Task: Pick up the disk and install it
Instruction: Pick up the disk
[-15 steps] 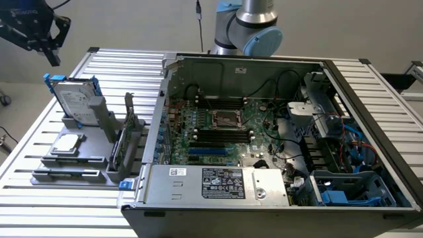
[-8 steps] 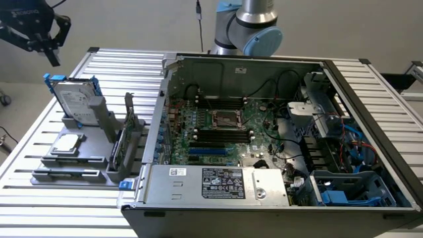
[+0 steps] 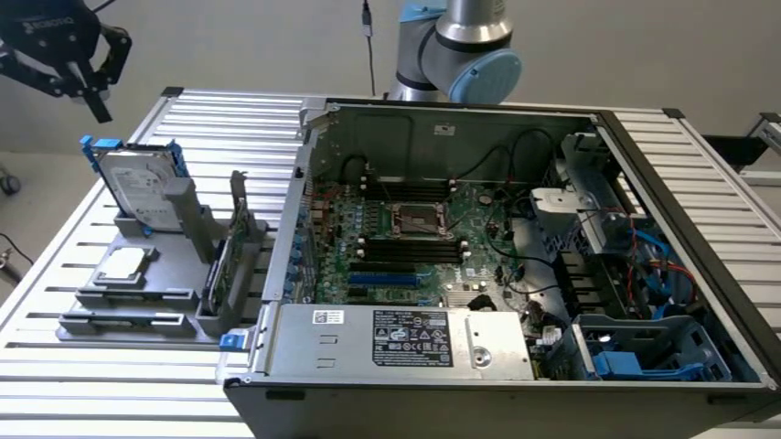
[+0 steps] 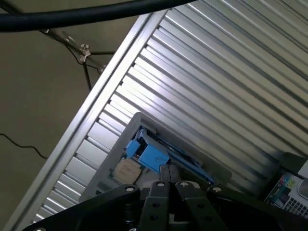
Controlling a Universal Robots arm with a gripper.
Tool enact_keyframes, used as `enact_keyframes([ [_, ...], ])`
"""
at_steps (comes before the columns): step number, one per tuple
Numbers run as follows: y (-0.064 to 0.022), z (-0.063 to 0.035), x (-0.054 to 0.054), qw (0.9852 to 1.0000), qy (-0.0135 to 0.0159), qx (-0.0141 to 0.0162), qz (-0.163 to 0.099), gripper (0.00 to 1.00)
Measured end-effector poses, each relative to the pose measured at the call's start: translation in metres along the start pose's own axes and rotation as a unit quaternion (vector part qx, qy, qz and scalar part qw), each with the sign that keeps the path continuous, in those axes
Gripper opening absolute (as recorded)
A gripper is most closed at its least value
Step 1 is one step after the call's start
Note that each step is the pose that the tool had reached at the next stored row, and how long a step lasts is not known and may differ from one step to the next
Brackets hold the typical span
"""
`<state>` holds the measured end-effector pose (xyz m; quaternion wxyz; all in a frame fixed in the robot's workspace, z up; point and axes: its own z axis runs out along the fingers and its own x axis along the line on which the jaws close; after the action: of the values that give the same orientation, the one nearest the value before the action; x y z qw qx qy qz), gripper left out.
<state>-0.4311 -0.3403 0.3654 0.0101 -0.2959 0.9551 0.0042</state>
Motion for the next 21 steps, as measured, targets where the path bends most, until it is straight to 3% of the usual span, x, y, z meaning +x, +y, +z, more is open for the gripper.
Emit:
enact_keyframes([
  [6, 0.0000, 0.0004, 0.0000, 0.9985, 0.0001, -0.0011, -0.054, 0.11],
  [11, 0.0000, 0.0008, 0.0000, 0.9951, 0.0002, -0.0021, -0.099, 0.11],
  [16, 0.0000, 0.0011, 0.0000, 0.9895, 0.0003, -0.0031, -0.144, 0.11],
  [21, 0.0000, 0.0014, 0.0000, 0.9819, 0.0004, -0.0041, -0.190, 0.11],
])
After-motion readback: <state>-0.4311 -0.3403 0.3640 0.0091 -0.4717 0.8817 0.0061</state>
